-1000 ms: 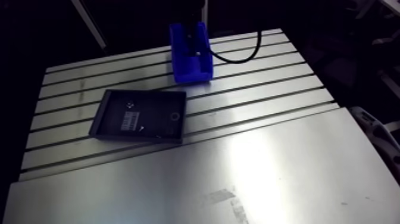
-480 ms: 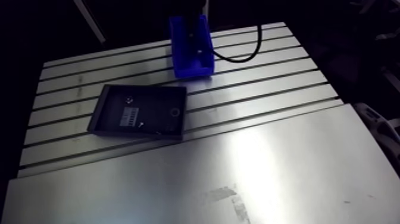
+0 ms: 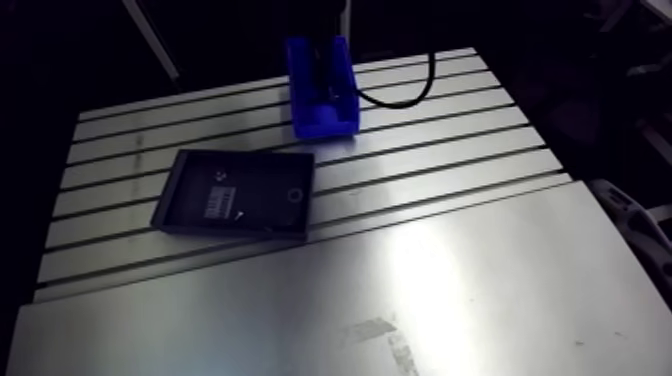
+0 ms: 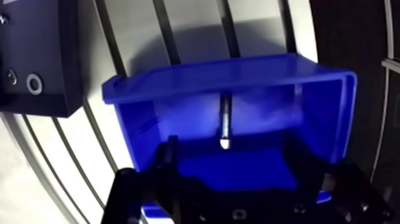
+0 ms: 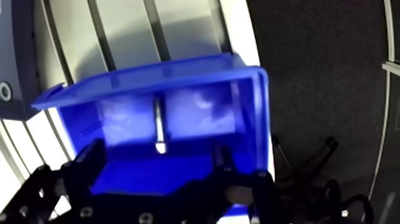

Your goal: Pick up the M10 bolt from the tray and put it into the blue bin.

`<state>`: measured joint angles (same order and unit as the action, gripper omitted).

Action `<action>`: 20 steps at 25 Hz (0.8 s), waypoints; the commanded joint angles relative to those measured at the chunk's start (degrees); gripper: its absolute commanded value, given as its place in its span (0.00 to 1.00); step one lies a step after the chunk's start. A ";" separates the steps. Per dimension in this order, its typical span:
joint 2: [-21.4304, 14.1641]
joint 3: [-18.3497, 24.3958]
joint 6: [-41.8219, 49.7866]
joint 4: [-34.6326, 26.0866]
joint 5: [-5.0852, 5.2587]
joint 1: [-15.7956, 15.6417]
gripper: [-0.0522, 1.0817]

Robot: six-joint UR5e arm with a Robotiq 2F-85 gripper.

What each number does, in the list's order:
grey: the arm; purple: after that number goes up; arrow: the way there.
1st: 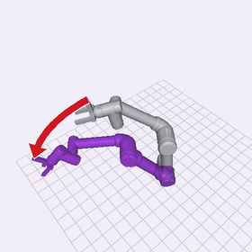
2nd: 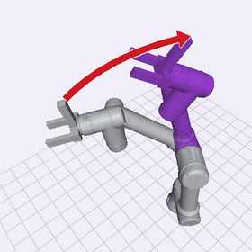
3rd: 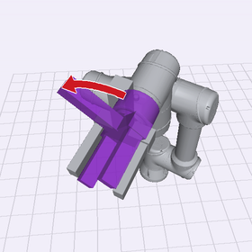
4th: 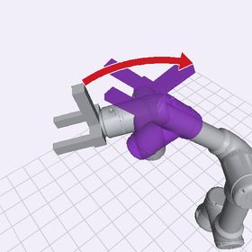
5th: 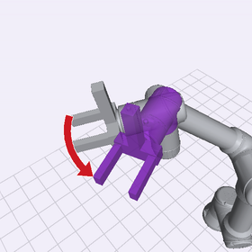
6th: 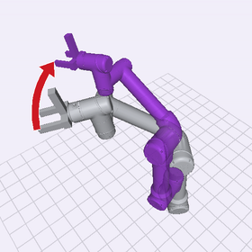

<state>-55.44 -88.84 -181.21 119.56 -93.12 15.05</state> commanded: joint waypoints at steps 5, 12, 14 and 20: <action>-5.94 1.00 0.88 -2.26 0.26 -0.11 0.06; -11.48 3.72 5.02 -7.80 0.35 -0.72 0.06; -12.71 4.07 7.48 -8.59 0.35 -0.90 0.06; -16.67 5.92 23.13 -13.51 0.35 -1.43 0.06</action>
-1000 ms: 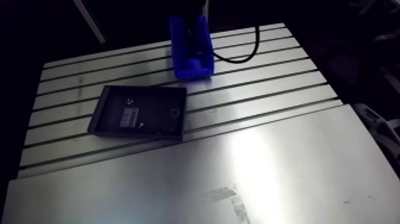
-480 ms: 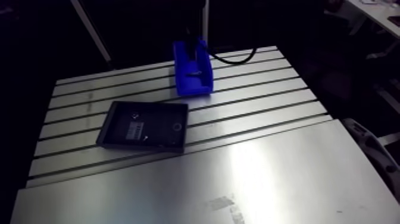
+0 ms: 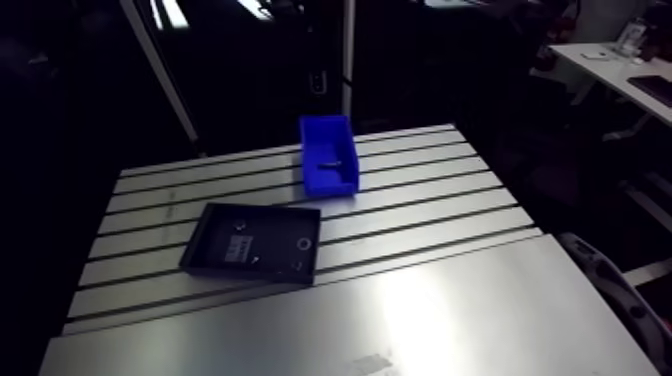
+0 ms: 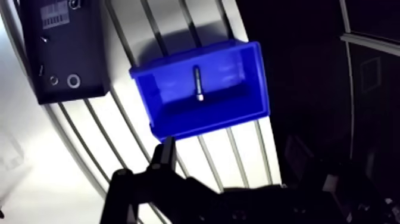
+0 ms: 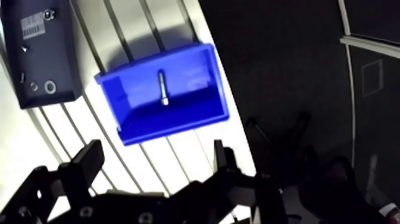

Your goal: Pick up the M10 bolt from the tray and put it into the blue bin.

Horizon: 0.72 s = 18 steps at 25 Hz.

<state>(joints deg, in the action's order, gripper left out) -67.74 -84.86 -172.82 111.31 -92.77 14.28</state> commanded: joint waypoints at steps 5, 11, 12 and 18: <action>-6.91 2.82 31.70 -11.25 -2.90 -3.73 0.06; -9.38 4.66 45.85 -18.11 -2.72 -3.29 0.06; -9.90 4.66 48.58 -18.55 -2.72 -3.29 0.06; -11.75 4.84 64.58 -22.76 -2.46 -3.29 0.06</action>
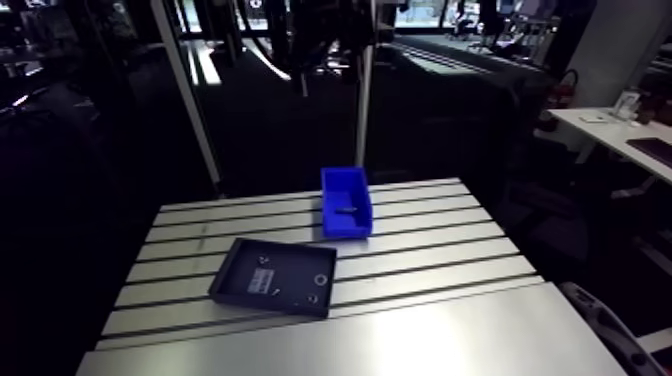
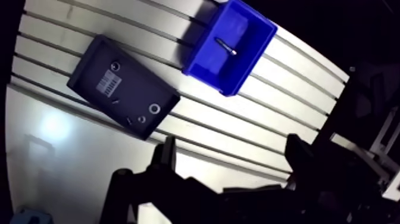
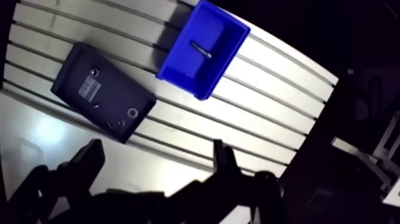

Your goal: Pick up the M10 bolt from the tray and put it into the blue bin.

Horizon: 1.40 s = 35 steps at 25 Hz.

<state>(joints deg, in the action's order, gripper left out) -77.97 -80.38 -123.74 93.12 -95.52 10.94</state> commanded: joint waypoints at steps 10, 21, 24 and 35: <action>-4.07 0.09 25.96 -6.86 4.77 -0.30 0.06; -5.03 -1.14 25.78 -6.33 4.16 -0.47 0.06; -5.03 -1.05 25.34 -6.33 4.16 -0.56 0.06; -5.21 -0.79 24.99 -6.33 4.07 -0.47 0.06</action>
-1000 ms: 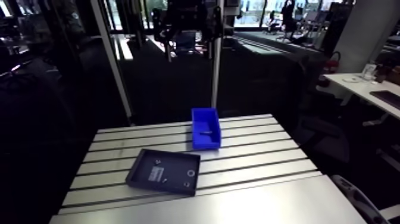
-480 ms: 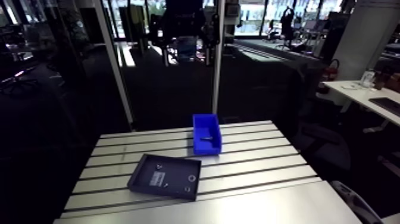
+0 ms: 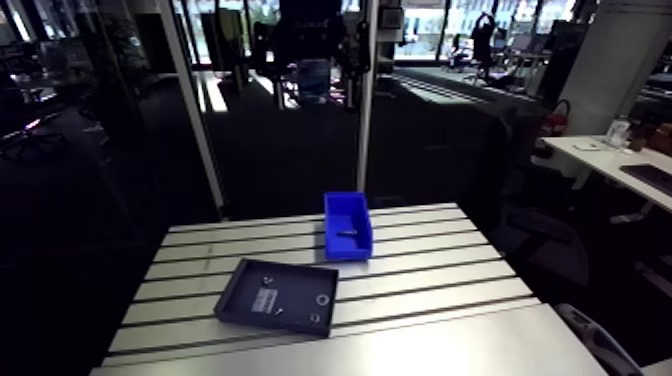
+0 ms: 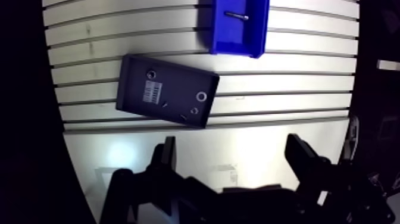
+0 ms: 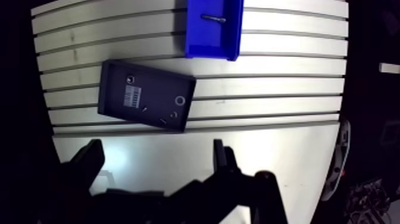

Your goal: Pick up the M10 bolt from the tray and put it into the blue bin.

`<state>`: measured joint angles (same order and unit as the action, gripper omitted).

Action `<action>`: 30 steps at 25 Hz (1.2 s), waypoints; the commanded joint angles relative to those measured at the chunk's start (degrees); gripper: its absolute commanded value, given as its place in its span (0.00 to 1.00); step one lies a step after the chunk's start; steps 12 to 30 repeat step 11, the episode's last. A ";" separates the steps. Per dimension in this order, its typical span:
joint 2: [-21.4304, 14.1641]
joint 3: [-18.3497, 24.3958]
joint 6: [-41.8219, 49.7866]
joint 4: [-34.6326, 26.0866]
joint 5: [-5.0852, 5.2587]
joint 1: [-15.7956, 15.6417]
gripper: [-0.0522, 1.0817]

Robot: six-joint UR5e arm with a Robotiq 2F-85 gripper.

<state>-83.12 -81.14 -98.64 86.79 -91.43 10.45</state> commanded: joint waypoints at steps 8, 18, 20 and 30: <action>-0.06 -0.11 -0.11 -0.09 0.07 0.01 0.06; -0.06 -0.20 -0.11 -0.09 0.07 0.01 0.06; -0.06 -0.20 -0.11 -0.09 0.07 0.01 0.06; -0.06 -0.20 -0.11 -0.09 0.07 0.01 0.06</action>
